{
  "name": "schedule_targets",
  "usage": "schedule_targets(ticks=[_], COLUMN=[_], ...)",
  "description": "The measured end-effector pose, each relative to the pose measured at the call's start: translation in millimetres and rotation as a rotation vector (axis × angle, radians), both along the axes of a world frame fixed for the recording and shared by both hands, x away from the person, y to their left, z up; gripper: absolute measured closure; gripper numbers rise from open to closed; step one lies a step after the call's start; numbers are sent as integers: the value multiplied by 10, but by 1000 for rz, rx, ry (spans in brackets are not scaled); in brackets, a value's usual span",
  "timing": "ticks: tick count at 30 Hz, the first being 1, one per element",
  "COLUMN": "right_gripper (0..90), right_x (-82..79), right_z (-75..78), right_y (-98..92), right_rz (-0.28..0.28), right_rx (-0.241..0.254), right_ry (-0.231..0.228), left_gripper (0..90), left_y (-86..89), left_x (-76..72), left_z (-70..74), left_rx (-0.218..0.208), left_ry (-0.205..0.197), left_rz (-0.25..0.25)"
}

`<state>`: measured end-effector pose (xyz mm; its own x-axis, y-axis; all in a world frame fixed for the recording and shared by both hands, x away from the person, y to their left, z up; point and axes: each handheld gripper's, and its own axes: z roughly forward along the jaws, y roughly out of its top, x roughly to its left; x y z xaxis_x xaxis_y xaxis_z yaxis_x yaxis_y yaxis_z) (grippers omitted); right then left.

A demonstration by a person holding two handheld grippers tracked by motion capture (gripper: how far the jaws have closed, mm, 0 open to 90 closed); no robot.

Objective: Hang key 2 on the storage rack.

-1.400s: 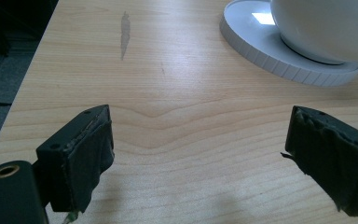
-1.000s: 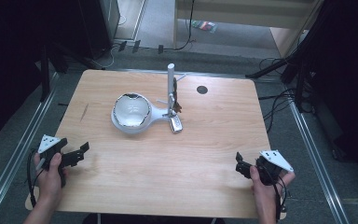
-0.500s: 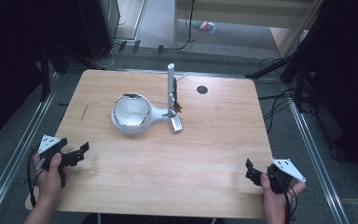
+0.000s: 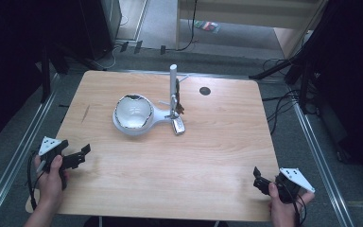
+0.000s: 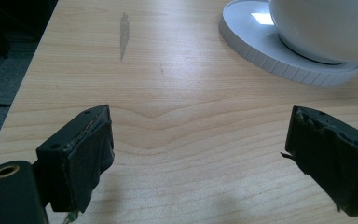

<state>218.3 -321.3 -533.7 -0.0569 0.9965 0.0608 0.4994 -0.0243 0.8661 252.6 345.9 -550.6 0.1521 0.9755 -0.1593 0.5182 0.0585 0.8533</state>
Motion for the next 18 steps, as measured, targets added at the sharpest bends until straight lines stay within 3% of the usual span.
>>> schedule_targets(ticks=[9,12,18], right_gripper=[0,0,0], right_x=[-84,-107,-112], right_z=[-39,-71,-119], right_y=[-101,-116,-122], right_rz=[-7,0,7], right_rx=[11,53,86], right_ry=[1,0,6], left_gripper=[81,81,80], left_y=[-3,-3,0], left_x=[1,0,0], left_z=[-2,-1,-1], left_rx=[1,1,-1], left_ry=[-3,-3,-2], left_rz=[1,2,1])
